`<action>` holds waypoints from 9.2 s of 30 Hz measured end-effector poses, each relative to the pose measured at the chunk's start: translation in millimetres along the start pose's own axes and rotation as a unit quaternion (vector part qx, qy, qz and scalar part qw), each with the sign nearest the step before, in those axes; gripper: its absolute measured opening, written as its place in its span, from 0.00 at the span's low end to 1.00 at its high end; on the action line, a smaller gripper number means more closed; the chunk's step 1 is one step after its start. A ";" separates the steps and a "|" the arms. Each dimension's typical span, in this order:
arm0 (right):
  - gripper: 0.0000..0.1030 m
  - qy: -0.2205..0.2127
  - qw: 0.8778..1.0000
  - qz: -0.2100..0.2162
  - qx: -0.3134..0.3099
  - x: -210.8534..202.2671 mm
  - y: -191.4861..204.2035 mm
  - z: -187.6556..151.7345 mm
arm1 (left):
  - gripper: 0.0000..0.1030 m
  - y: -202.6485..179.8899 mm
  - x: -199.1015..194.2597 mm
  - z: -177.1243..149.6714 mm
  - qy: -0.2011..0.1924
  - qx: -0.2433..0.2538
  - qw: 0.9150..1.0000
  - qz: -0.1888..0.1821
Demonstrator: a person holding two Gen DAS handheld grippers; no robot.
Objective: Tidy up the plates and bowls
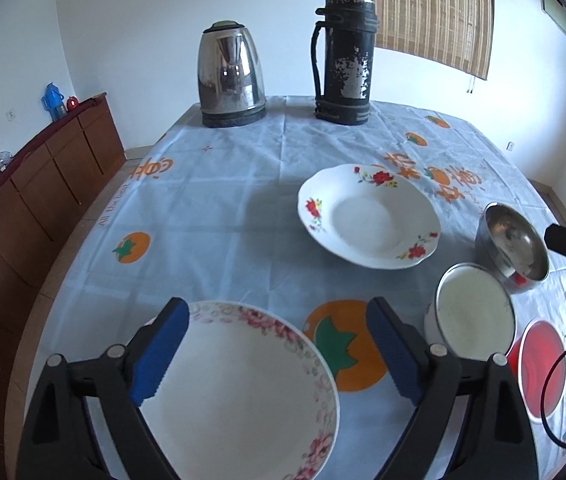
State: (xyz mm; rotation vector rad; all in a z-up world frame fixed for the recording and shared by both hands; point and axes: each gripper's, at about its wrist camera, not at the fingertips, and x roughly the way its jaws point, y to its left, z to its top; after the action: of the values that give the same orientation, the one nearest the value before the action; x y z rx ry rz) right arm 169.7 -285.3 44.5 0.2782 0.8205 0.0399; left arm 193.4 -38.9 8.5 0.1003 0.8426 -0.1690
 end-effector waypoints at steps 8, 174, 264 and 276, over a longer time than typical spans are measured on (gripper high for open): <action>0.60 -0.001 1.000 -0.003 0.004 1.6 -9.3 16.8 | 0.89 -3.6 10.3 15.0 0.010 -0.013 1.000 -0.013; 0.23 0.178 0.983 0.047 0.001 118.2 97.0 37.1 | 0.26 71.0 40.8 37.0 0.110 -0.110 0.985 -0.077; 0.27 0.121 0.990 0.038 -0.055 114.6 158.6 -79.1 | 0.29 113.0 20.5 -59.9 0.102 -0.101 0.990 -0.011; 0.29 0.111 0.991 0.048 -0.050 118.4 160.2 -82.3 | 0.28 120.5 16.4 -53.4 0.099 -0.103 0.990 -0.021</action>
State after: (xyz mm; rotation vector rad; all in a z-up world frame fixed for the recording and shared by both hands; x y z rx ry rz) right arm 202.3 -95.3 -52.0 0.2202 1.0221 0.2045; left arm 187.7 85.9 -36.5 -0.0953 1.0563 -0.1119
